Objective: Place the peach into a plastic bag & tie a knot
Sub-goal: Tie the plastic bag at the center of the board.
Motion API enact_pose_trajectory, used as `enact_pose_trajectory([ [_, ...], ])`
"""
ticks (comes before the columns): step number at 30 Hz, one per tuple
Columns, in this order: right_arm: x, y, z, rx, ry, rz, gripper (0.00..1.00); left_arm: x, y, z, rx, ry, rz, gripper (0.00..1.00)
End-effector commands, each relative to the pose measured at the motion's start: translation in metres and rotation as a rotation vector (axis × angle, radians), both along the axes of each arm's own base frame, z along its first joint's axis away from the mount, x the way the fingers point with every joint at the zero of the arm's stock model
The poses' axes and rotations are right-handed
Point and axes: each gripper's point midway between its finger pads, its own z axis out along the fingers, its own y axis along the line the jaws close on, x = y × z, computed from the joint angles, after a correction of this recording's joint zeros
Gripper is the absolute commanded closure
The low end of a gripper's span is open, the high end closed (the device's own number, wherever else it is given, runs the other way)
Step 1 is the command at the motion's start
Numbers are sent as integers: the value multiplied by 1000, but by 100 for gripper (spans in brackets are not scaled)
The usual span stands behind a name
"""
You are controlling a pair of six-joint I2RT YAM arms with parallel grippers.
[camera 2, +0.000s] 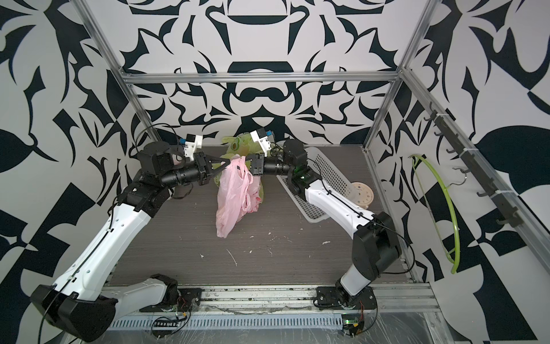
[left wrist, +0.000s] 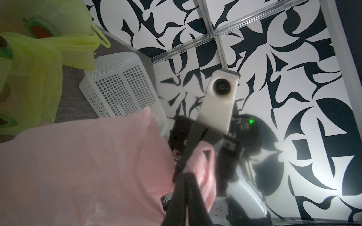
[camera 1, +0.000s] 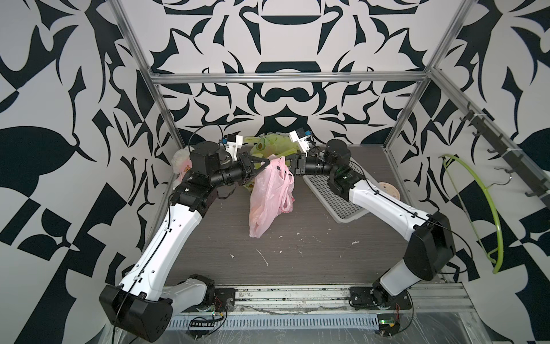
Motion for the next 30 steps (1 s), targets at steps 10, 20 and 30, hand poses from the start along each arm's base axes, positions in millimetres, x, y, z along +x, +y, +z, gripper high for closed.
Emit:
enact_pose_trajectory([
  [10,-6,-15,-105,-283,-4,-50,86,21,-2,-118,27,149,24,100],
  [20,4,-55,-120,-551,-76,-224,60,23,-6,-124,23,160,0,100],
  [30,-23,-80,-79,-541,-78,-265,60,24,-6,-122,18,155,-1,100],
])
